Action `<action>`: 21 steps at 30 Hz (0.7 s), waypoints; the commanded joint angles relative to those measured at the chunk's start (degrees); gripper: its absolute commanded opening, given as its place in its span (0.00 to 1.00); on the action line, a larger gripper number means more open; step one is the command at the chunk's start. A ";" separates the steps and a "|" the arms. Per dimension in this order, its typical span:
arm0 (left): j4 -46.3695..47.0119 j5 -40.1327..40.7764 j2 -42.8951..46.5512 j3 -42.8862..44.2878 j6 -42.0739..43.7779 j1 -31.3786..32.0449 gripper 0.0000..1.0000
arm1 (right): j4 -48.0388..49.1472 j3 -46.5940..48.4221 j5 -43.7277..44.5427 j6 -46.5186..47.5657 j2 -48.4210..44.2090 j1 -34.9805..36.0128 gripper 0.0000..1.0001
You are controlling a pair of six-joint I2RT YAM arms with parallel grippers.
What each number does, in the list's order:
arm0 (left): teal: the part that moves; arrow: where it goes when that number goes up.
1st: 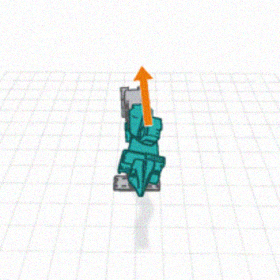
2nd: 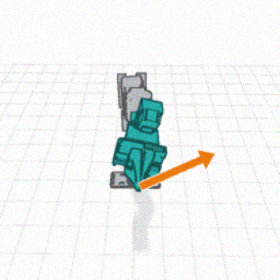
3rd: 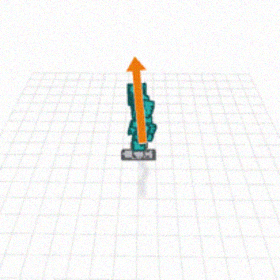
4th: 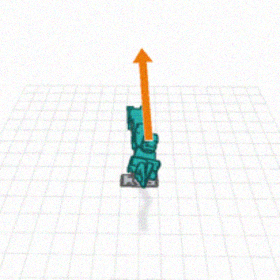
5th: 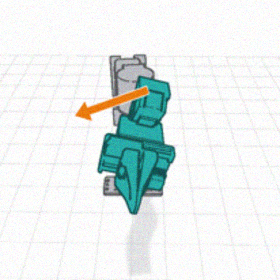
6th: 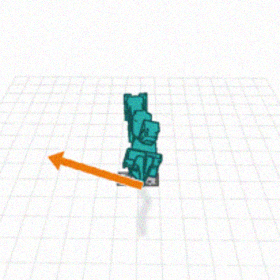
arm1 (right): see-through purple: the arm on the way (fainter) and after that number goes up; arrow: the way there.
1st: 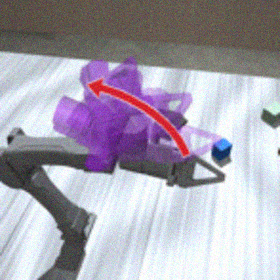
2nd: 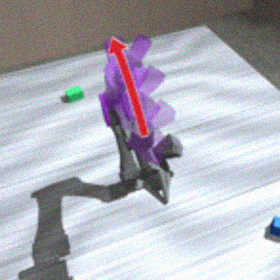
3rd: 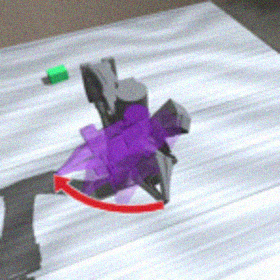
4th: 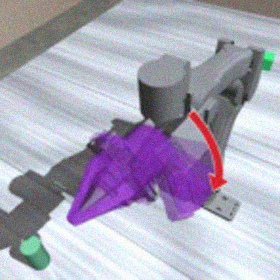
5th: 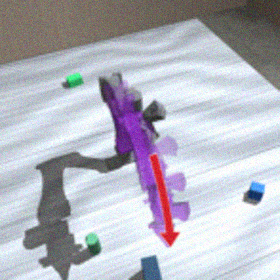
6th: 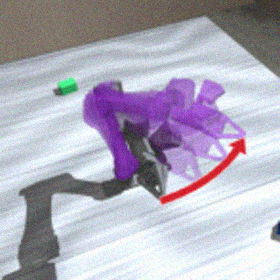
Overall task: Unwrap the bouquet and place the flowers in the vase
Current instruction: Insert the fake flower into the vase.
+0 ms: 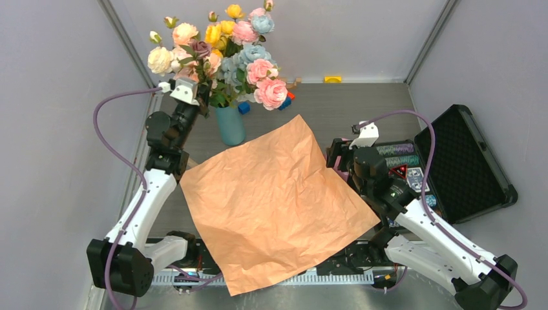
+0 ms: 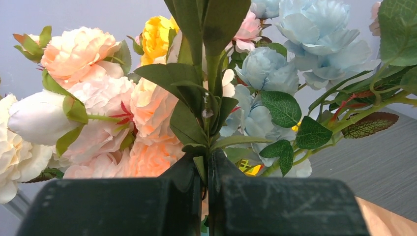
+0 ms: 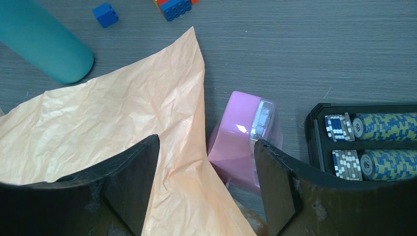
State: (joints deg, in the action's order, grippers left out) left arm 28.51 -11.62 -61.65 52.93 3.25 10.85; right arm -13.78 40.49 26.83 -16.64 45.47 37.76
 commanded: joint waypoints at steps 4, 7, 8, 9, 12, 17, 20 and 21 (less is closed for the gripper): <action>-1.47 -0.30 -0.71 -0.63 -0.04 -0.39 0.00 | 2.34 -0.16 0.10 -0.84 -1.76 -0.14 0.76; -1.84 -0.27 0.40 -0.35 -0.91 -0.39 0.02 | 2.19 -0.26 0.02 -0.78 -2.11 -0.14 0.76; -2.18 -0.28 0.76 -0.10 -1.15 -0.39 0.05 | 2.18 -0.25 0.16 -0.76 -2.31 -0.14 0.76; -2.56 -0.34 1.20 0.08 -1.36 -0.39 0.08 | 2.07 -0.20 0.16 -0.76 -2.36 -0.14 0.76; -3.76 -1.51 2.52 0.58 -1.57 -0.39 0.19 | 1.93 -0.23 0.16 -0.76 -2.49 -0.18 0.76; -5.89 -3.68 6.04 0.63 -2.39 -0.39 0.40 | 1.92 -0.43 0.24 -0.84 -2.66 -0.14 0.76; -8.60 -5.08 7.84 0.86 -2.88 -0.39 0.53 | 1.97 -0.41 0.27 -0.90 -2.81 -0.14 0.76; -9.48 -5.31 8.53 0.74 -2.89 -0.39 0.56 | 1.93 -0.41 0.32 -0.97 -2.83 -0.14 0.76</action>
State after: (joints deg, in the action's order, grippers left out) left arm 21.54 -14.48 -56.47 52.90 1.30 10.74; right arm -13.78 40.14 26.70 -16.80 43.72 37.76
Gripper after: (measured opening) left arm 0.509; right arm 0.759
